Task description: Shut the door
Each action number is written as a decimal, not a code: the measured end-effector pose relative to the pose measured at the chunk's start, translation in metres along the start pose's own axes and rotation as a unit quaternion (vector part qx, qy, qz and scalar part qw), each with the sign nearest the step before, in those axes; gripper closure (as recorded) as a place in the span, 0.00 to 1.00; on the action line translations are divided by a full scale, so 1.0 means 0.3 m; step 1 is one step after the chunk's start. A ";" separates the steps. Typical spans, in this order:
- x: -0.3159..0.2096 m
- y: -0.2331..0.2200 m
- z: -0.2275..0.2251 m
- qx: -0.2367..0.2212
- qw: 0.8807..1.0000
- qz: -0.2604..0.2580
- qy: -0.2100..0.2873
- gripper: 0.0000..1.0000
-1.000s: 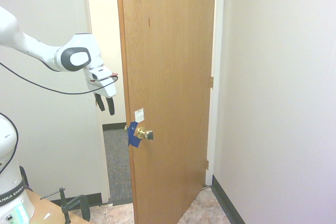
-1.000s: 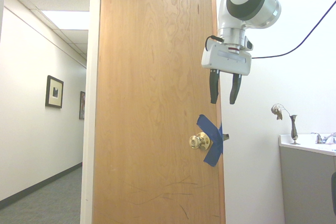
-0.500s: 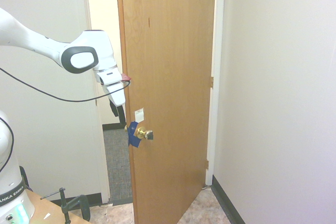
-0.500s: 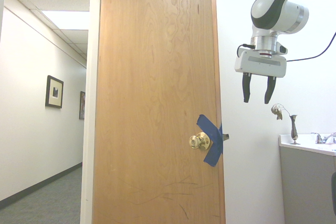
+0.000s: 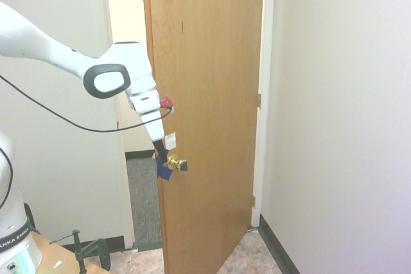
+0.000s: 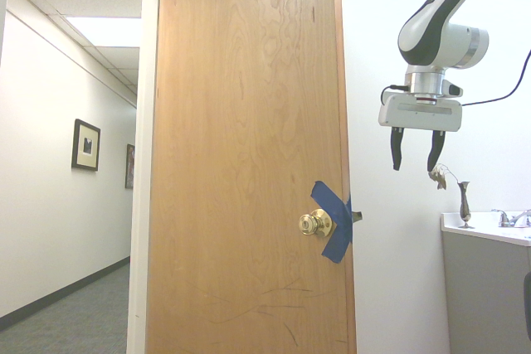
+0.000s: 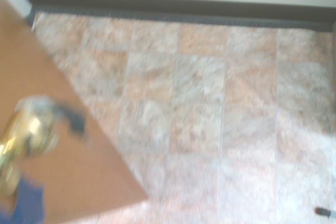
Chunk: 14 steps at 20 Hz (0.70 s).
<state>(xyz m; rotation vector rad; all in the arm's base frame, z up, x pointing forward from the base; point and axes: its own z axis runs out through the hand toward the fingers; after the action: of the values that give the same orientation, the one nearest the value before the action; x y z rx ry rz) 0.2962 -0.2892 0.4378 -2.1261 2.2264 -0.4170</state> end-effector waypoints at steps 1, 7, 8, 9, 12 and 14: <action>0.013 -0.022 0.015 0.001 1.000 0.000 0.004 0.00; -0.001 -0.210 0.177 0.005 0.999 -0.036 0.013 0.00; -0.015 -0.238 0.198 0.007 0.999 -0.041 0.012 0.00; -0.031 -0.257 0.219 0.009 0.999 -0.047 0.010 0.00; -0.109 -0.310 0.237 0.016 0.998 -0.069 0.003 0.00; -0.220 -0.375 0.219 0.025 0.995 -0.099 -0.002 0.00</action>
<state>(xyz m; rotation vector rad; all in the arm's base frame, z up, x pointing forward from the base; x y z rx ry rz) 0.4238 -0.2383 0.3884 -2.3268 1.9870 -0.4706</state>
